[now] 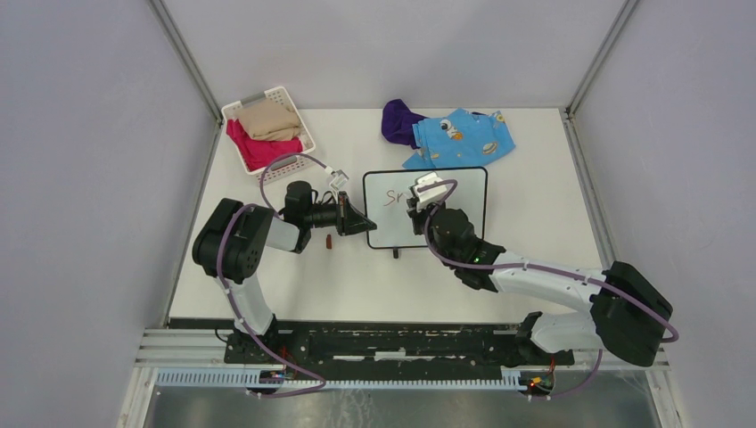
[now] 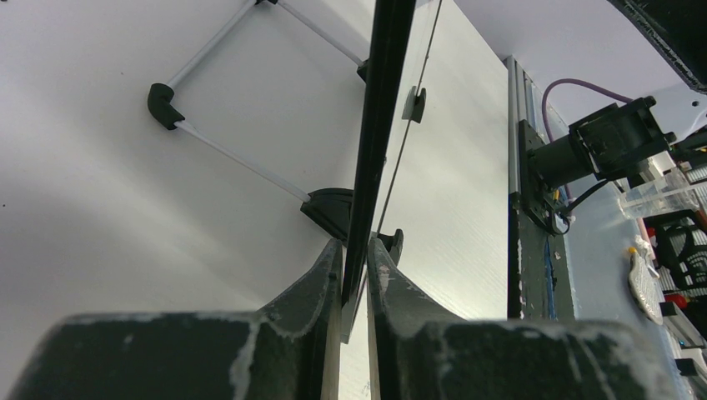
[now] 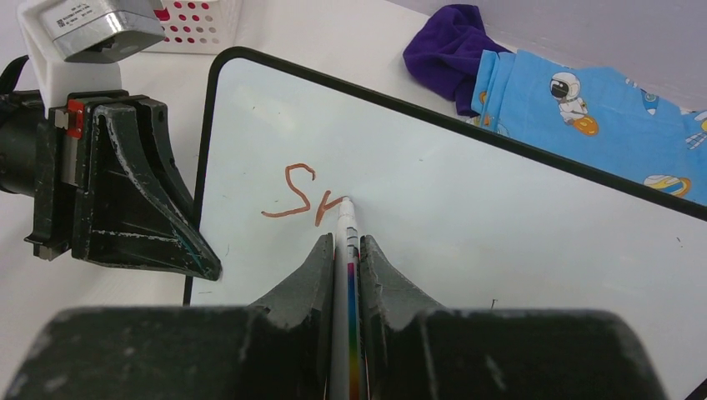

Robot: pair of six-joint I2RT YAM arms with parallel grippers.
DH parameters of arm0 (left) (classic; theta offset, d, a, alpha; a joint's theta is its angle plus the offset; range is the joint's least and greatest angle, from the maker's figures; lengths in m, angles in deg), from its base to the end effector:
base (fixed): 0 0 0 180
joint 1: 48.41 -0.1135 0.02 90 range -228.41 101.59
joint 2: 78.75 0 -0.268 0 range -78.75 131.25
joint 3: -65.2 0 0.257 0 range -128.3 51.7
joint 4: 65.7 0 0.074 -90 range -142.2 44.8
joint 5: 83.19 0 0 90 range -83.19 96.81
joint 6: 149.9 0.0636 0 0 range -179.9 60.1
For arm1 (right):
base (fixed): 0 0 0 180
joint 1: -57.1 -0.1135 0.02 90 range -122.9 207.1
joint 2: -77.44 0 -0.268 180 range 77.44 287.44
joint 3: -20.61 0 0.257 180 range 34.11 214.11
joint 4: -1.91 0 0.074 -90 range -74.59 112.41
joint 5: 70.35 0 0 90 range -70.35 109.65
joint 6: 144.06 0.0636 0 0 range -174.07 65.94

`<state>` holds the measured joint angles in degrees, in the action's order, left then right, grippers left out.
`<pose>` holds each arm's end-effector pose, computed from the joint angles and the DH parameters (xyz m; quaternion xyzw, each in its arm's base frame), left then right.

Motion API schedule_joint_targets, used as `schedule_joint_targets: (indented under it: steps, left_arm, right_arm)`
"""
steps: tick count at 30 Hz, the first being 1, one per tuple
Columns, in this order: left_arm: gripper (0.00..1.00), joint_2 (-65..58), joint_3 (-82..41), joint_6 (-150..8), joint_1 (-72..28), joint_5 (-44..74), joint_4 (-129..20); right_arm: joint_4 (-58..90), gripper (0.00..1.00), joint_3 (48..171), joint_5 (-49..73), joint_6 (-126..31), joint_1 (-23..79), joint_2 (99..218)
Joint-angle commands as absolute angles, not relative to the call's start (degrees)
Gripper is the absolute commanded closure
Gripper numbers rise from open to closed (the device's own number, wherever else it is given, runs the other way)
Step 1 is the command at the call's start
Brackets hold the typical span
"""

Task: Write a sentence on the whiteboard

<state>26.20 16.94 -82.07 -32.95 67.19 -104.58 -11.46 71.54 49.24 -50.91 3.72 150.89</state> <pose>0.3040 -0.1414 0.1254 0.2549 0.7146 -0.5489 0.3510 0.2094 0.2291 0.2514 -0.1625 0.7367 0.1257 0.6443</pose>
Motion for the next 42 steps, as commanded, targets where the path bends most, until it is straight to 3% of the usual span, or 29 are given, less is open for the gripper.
schedule_joint_targets:
  steps: [1, 17, 42]
  left_arm:
    - [0.98, 25.48, 16.22, -77.83, -33.3, 63.85, -102.52]
    - [0.98, 25.49, 16.22, -77.74, -33.25, 63.82, -102.21]
    - [0.98, 25.46, 15.81, -76.87, -33.19, 63.82, -100.77]
  right_arm:
    - [-12.62, 1.0, 70.62, 50.67, -51.6, 4.29, 149.38]
    - [-12.36, 1.0, 66.37, 48.8, -50.4, 4.28, 147.94]
    - [-12.31, 1.0, 72.75, 49.58, -53.12, 5.29, 149.87]
